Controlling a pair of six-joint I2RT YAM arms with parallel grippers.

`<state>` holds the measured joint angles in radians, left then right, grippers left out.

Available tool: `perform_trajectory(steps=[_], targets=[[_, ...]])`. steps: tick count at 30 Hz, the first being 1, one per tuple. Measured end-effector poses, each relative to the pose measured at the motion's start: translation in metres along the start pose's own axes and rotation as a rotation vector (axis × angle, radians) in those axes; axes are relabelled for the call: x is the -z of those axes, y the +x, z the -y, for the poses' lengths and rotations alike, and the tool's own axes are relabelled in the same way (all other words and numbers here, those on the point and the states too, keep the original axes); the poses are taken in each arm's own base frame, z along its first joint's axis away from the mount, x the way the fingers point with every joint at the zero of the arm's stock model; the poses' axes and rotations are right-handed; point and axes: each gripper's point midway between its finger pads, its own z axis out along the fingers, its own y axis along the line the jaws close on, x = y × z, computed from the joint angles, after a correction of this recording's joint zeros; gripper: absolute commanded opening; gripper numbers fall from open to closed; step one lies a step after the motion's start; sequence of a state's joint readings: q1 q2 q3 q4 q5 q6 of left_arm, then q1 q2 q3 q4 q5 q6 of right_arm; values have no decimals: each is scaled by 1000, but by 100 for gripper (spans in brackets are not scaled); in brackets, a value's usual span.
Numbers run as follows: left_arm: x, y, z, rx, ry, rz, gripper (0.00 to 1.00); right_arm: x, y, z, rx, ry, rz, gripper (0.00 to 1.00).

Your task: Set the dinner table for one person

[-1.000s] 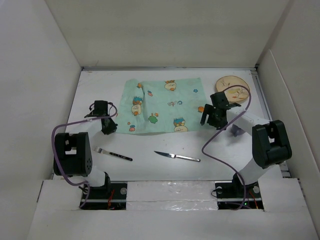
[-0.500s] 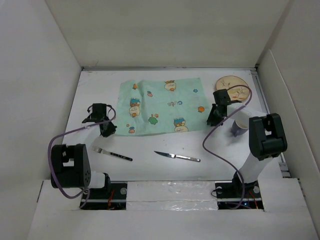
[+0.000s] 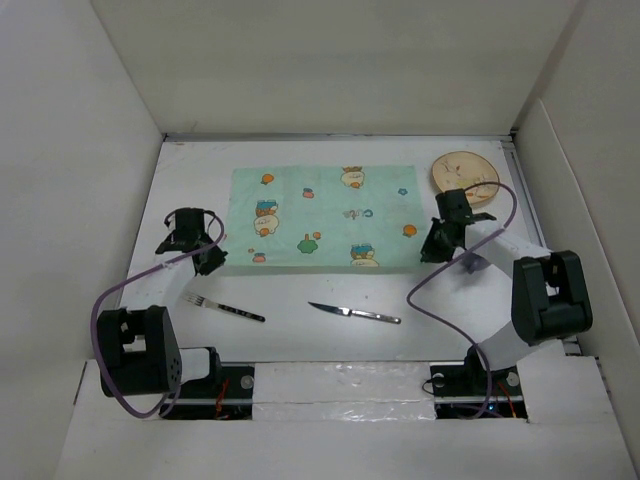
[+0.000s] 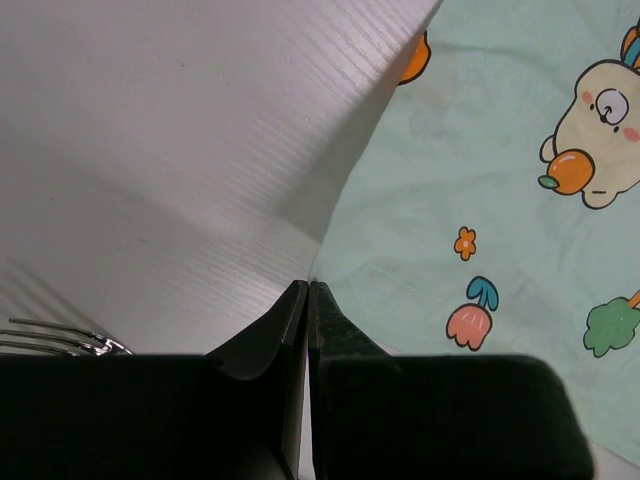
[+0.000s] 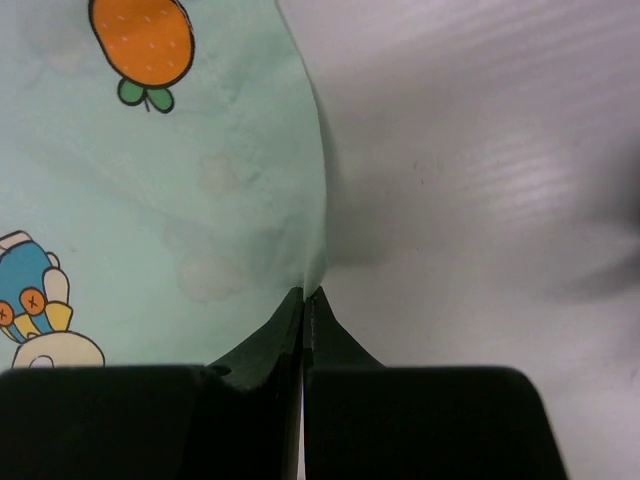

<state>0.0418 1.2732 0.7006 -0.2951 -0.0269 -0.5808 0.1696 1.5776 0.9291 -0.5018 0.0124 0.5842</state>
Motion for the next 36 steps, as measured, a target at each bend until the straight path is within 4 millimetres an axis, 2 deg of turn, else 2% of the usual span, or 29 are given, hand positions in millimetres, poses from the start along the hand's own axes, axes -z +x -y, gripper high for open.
perform_trajectory(steps=[7, 20, 23, 24, 25, 26, 27, 29, 30, 33, 35, 36], targets=[[3, 5, -1, -14, 2, -21, 0, 14, 20, 12, -8, -7, -5, 0], [18, 26, 4, 3, 54, -117, 0, 17, 23, 19, 12, 16, -11, 3], [21, 28, 3, 3, 45, -128, 0, 17, 24, 19, 20, 17, -13, 10], [22, 28, 2, 3, 42, -131, 18, 17, 24, 19, 22, 17, -13, 29], [23, 28, 2, 3, 40, -134, 19, 17, 24, 19, 25, 17, -14, 29], [24, 27, 2, 4, 35, -133, 30, 17, 24, 20, 28, 17, -14, 37], [25, 26, 1, 2, 29, -130, 36, 18, 24, 20, 34, 18, -17, 49], [28, 21, 2, 3, 23, -118, 46, 21, 24, 21, 47, 23, -26, 54], [30, 15, 2, 0, 15, -103, 46, 24, 24, 19, 55, 18, -31, 58], [41, -11, 12, -5, 15, -36, 46, 40, 13, 7, 78, -18, -29, 59], [52, -36, 26, -8, 45, 29, 43, 59, -4, -10, 93, -72, 8, 58], [58, -49, 35, -11, 66, 59, 40, 71, -15, -21, 98, -113, 40, 47]])
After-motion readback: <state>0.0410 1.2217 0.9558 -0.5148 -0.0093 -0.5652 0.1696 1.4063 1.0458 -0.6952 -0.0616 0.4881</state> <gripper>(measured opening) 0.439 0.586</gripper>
